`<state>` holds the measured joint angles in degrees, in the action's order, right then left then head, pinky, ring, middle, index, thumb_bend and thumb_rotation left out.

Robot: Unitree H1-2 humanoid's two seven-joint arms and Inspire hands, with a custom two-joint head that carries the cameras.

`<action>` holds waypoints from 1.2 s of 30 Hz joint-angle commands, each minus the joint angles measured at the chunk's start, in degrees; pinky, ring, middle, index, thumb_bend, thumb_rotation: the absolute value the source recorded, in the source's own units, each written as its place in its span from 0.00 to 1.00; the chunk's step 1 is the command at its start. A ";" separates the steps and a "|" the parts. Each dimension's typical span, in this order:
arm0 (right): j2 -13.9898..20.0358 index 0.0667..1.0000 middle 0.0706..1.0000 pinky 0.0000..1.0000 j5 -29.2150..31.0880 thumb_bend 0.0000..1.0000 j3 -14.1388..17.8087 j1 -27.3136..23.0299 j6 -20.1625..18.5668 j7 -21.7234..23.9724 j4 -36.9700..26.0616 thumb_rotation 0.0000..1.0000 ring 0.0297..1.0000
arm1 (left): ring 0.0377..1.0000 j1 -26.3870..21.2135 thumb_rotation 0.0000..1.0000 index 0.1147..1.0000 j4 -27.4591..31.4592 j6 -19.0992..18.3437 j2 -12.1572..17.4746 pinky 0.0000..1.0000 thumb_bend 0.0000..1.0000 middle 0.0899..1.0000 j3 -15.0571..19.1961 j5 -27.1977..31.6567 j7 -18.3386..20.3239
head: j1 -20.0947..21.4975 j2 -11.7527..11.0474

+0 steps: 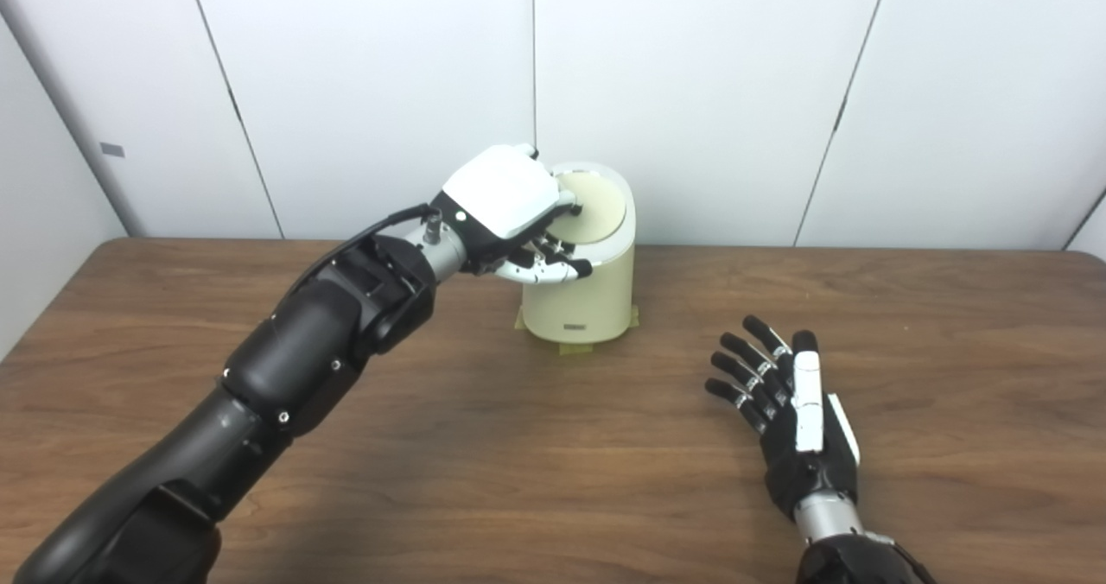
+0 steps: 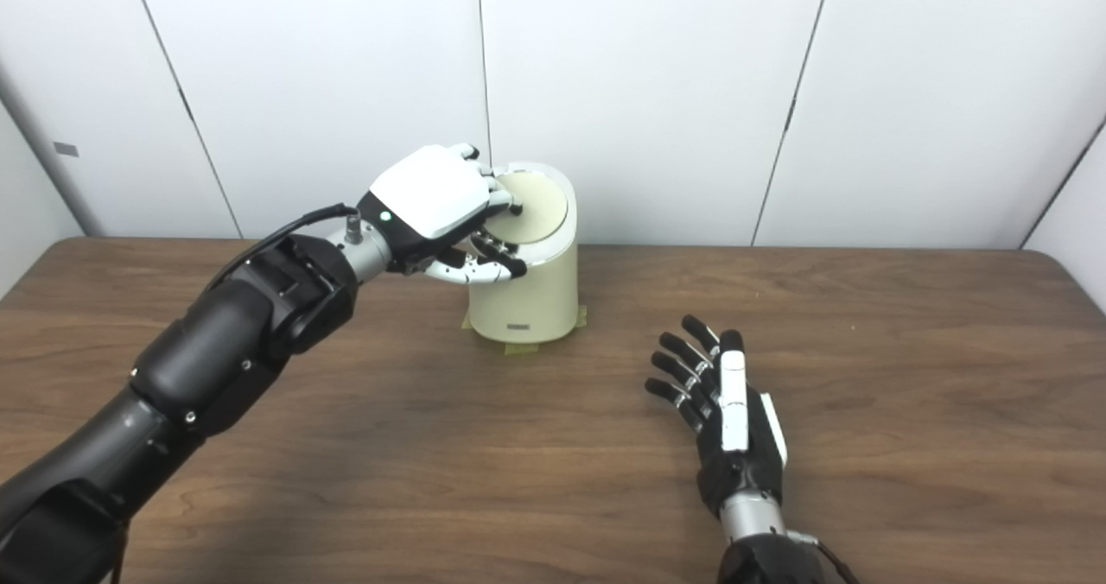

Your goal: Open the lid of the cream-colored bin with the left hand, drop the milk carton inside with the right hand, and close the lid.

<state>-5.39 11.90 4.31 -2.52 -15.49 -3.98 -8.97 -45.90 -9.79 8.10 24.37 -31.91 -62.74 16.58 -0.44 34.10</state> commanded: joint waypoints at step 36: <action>-1.20 0.84 0.76 0.67 -3.09 0.44 -1.04 -0.97 -0.33 -0.74 -0.71 0.93 0.76 | 0.83 1.62 1.00 0.72 5.77 2.25 0.23 0.93 0.57 0.76 1.09 4.00 10.96 | 1.01 1.21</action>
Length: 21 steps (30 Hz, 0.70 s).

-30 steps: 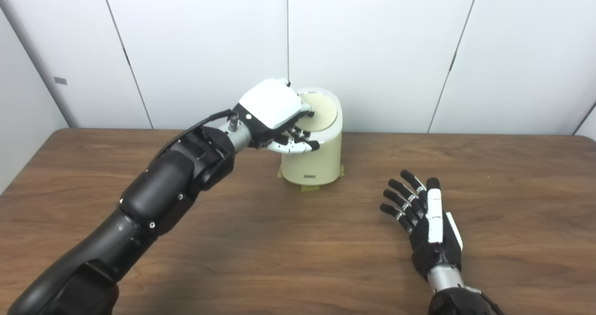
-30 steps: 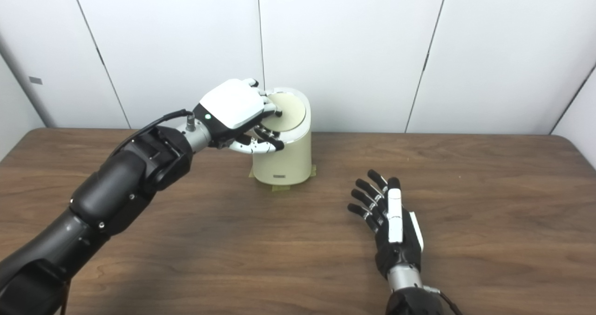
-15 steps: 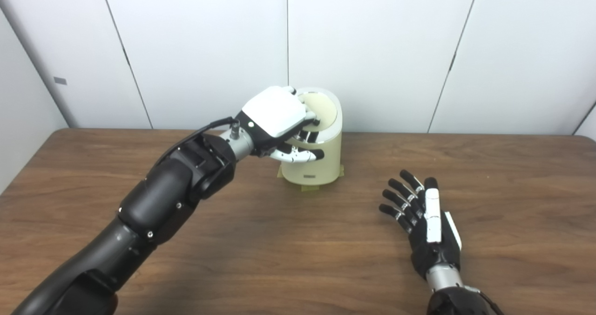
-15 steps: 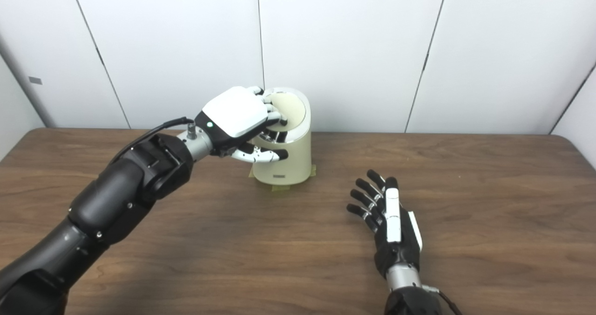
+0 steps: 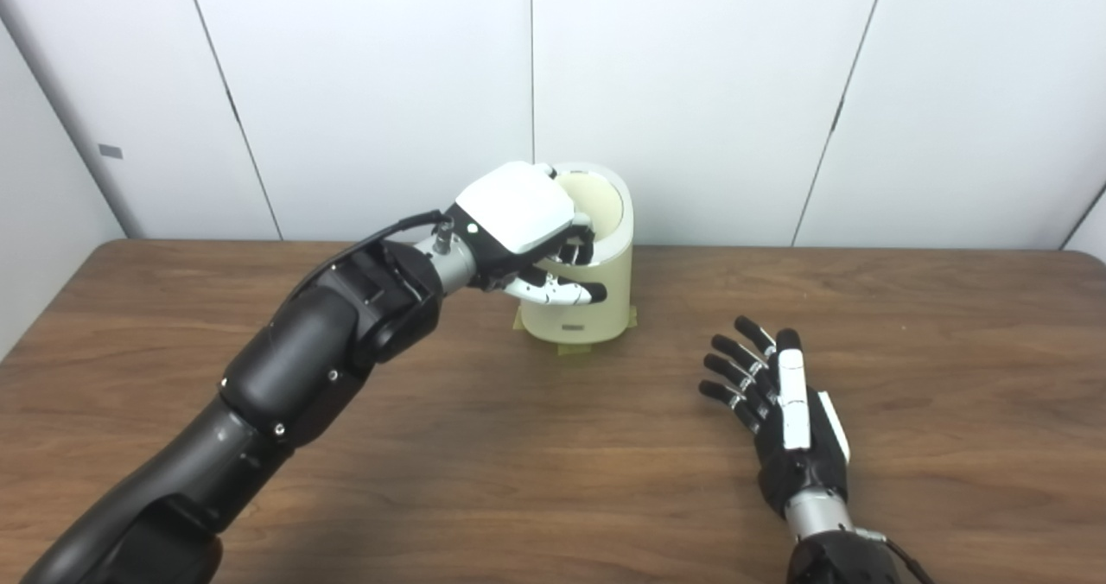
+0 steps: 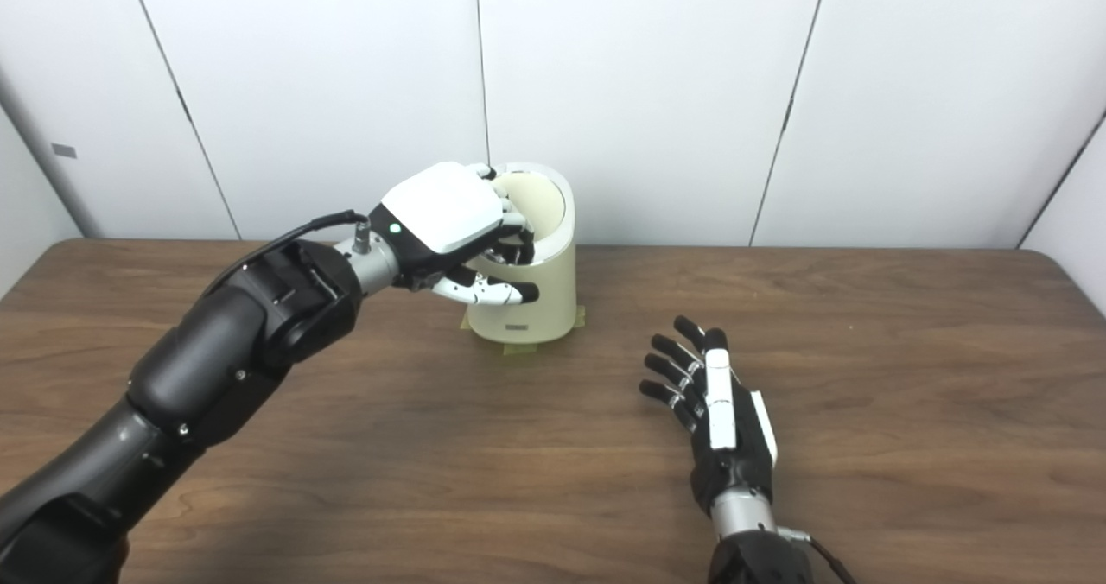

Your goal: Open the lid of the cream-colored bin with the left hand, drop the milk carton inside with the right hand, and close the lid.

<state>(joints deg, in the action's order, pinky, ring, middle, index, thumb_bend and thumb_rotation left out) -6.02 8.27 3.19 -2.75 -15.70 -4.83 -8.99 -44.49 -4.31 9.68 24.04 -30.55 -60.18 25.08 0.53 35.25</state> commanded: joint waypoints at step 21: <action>-0.44 0.82 0.77 0.67 1.66 0.43 0.62 -0.64 -0.01 0.61 -2.02 0.91 0.76 | 0.89 6.00 0.95 0.86 15.43 -17.18 -11.57 0.78 0.42 0.89 24.82 22.82 -5.36 | 0.25 0.13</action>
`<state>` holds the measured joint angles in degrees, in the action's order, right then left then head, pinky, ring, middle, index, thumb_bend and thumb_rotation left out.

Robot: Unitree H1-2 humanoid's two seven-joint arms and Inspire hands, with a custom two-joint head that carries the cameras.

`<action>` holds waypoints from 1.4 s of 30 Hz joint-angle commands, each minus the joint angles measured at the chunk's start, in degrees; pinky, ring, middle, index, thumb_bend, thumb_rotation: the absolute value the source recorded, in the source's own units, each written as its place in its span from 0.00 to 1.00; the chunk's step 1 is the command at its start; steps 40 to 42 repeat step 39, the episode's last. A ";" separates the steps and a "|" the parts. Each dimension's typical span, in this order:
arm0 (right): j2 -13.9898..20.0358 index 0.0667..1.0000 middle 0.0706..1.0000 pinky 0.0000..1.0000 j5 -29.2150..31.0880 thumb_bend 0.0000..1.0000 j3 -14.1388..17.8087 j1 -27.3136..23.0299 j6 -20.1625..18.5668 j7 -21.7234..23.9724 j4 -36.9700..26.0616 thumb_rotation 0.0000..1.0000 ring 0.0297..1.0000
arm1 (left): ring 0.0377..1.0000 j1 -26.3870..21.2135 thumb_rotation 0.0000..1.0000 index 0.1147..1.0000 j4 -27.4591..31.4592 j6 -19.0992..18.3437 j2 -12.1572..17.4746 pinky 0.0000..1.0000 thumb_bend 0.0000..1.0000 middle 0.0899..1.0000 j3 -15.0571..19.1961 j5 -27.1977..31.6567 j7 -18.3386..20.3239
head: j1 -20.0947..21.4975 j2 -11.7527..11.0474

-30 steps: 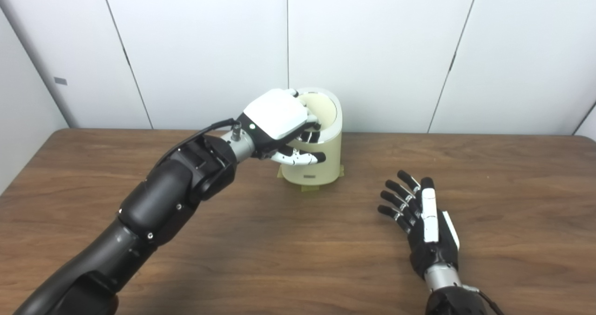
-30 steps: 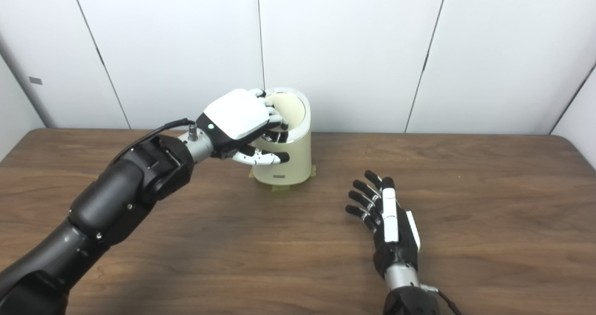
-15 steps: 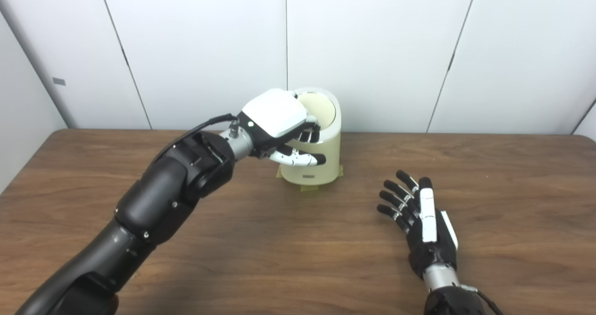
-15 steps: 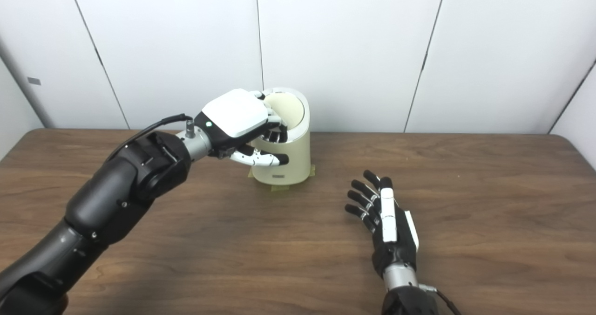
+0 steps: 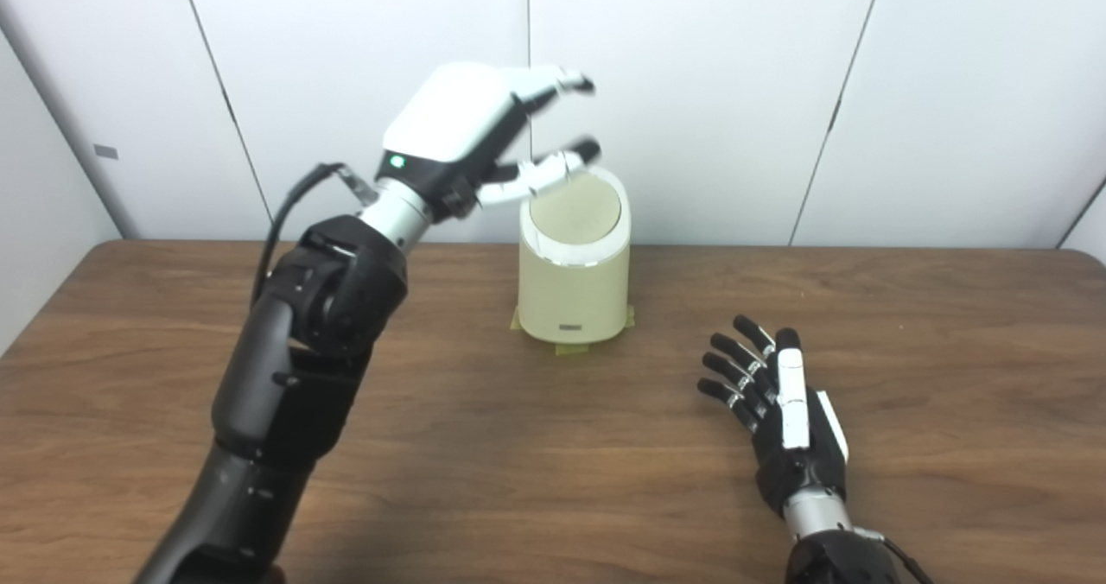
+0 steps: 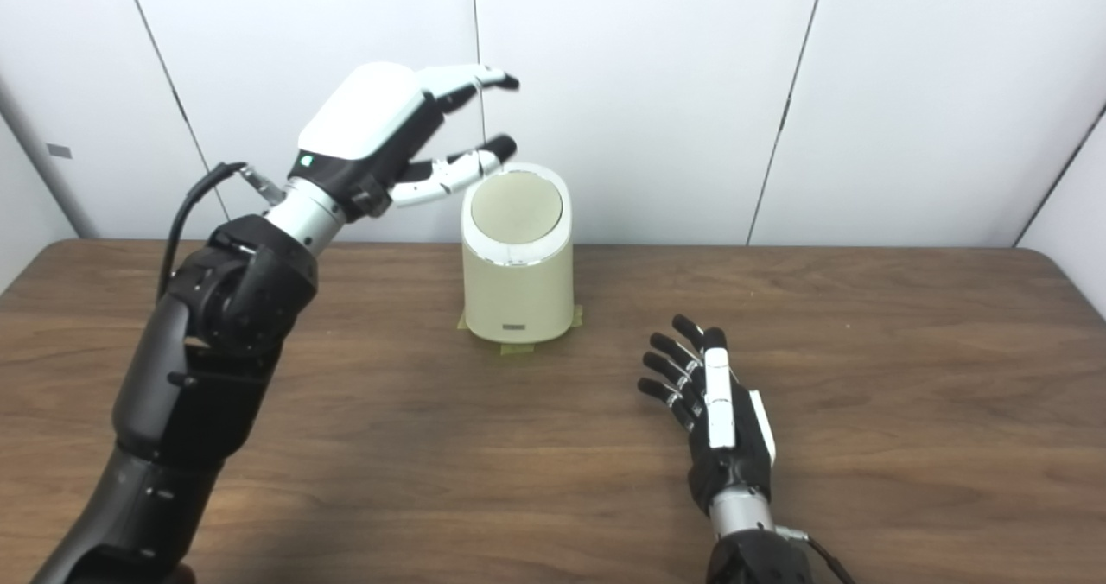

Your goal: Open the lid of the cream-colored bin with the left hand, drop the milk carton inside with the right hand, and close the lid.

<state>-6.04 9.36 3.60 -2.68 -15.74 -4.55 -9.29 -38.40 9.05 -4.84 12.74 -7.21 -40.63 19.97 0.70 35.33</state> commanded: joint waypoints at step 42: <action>7.49 0.93 0.96 0.98 -0.54 0.61 -1.12 -1.80 -1.56 5.01 -8.82 0.99 0.98 | 0.98 35.73 1.00 0.95 12.88 -12.17 -10.48 0.99 0.40 0.96 13.36 41.69 -12.58 | -0.87 1.41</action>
